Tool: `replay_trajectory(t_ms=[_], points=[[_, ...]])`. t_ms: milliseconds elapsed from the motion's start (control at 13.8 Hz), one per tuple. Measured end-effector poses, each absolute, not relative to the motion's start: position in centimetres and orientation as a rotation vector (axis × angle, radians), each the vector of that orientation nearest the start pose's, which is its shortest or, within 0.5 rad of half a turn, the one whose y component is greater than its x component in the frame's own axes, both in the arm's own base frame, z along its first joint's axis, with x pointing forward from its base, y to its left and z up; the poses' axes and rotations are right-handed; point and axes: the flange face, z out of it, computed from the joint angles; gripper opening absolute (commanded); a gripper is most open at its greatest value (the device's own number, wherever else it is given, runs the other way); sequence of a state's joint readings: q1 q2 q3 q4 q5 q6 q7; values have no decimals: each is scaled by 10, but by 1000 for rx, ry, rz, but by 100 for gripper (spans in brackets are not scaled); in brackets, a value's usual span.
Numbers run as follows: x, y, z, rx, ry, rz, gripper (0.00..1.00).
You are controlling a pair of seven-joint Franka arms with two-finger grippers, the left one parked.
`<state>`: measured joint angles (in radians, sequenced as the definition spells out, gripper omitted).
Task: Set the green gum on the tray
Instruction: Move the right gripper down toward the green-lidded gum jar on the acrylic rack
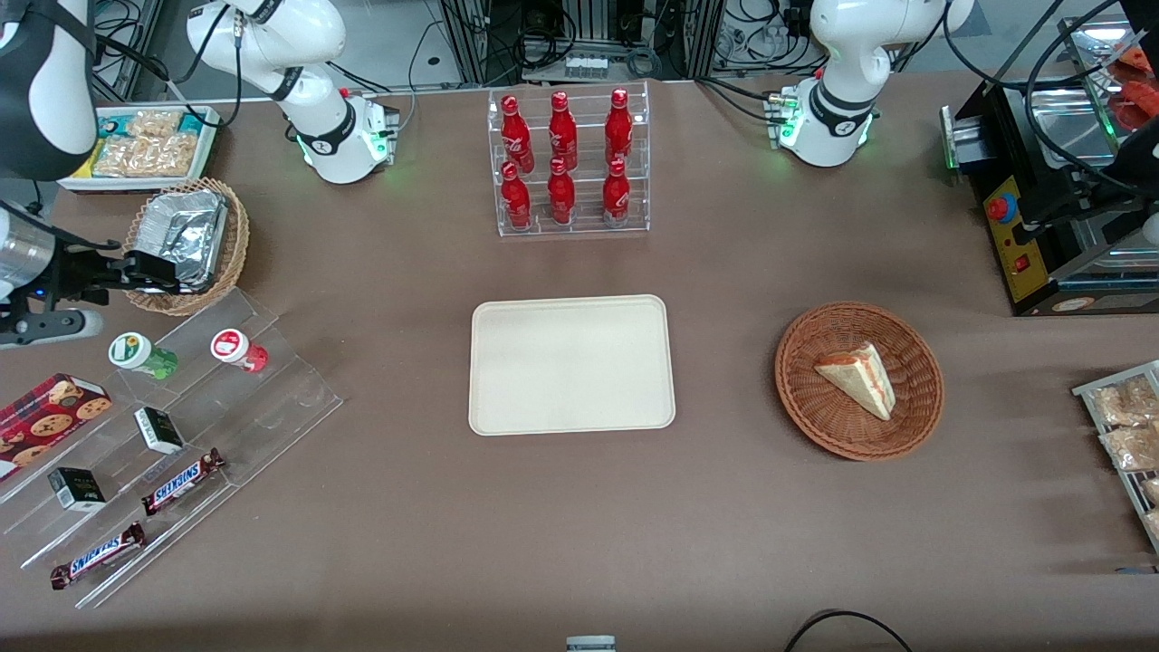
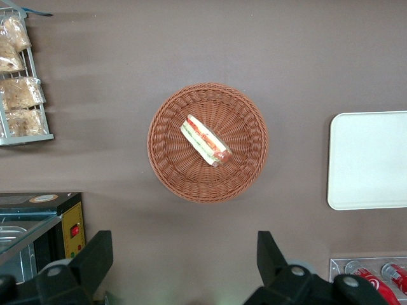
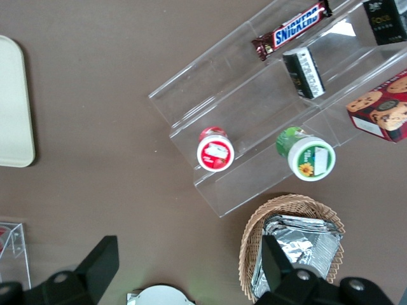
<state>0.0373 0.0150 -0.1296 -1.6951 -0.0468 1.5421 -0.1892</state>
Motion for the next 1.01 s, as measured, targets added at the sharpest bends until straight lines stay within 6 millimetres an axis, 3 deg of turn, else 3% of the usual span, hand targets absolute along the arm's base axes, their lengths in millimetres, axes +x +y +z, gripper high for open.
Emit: replay_trajectory(t_ms=[289,651,796,1013], points=[[546,-56,555,-3151,-156,272,100],[556,-57,535,-3140,-271,274,100],[560,-67,522,-3126,-368,261,100],[560,-97,505,-3075,-616,231,100]])
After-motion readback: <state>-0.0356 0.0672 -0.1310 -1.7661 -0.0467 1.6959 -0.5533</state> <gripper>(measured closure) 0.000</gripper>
